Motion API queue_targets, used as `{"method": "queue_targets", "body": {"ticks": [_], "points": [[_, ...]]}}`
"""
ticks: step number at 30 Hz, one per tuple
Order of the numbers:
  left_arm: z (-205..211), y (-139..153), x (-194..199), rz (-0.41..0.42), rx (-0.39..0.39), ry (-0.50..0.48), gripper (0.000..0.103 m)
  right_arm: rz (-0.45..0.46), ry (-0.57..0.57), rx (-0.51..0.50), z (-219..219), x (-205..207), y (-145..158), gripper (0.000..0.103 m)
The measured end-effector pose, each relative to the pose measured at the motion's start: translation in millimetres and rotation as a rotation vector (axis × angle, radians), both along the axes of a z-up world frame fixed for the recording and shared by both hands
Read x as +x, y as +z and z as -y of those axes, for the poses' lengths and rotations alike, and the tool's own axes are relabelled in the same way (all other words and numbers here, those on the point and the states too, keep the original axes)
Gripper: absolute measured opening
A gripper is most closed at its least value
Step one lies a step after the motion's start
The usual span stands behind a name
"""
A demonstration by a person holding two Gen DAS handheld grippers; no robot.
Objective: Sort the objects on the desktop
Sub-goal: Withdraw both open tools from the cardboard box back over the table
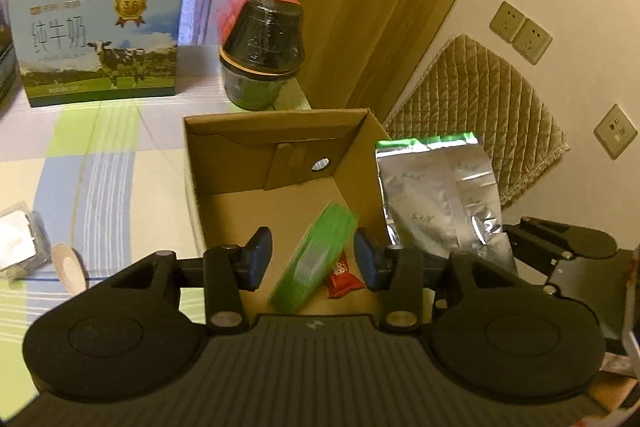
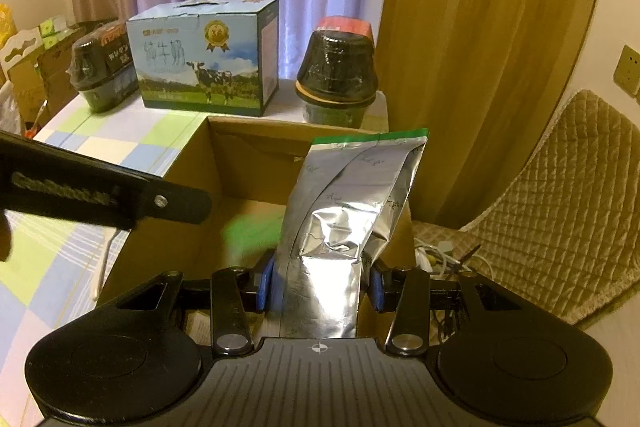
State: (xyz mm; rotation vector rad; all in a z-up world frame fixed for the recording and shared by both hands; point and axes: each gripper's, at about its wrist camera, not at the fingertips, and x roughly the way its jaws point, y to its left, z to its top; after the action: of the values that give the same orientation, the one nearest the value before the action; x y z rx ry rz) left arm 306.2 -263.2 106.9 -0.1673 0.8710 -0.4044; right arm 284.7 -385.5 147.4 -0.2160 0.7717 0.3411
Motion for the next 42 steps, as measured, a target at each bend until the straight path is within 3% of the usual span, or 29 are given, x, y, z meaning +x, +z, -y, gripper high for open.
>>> {"method": "queue_targets", "body": {"ticks": [12,13,14,16,27,42], "points": [[-19.2,-6.5,-15.2,-0.013,0.003,0.012,0.043,0.016,0.017,-0.009,-14.4,6.8,-4.2,0.042],[-21.1,-7.4,-16.2,-0.015,0.0,0.014,0.043,0.029,0.021,-0.01,-15.2,7.4,-3.7,0.045],[-23.3,-7.9,-17.7,-0.017,-0.004,0.016,0.043,0.041,0.019,-0.017,-15.7,6.8,-3.3,0.059],[-28.4,-8.4,-22.7,-0.015,-0.014,0.02,0.044,0.064,0.009,-0.022,-15.6,4.7,-1.0,0.069],[-61.2,-8.2,-53.5,-0.022,-0.02,0.053,0.049,0.066,0.032,-0.033,-29.2,-20.1,15.7,0.07],[-124.6,2.9,-108.5,0.003,0.005,0.143,0.059,0.103,0.099,-0.02,-81.9,-77.7,45.2,0.088]]}}
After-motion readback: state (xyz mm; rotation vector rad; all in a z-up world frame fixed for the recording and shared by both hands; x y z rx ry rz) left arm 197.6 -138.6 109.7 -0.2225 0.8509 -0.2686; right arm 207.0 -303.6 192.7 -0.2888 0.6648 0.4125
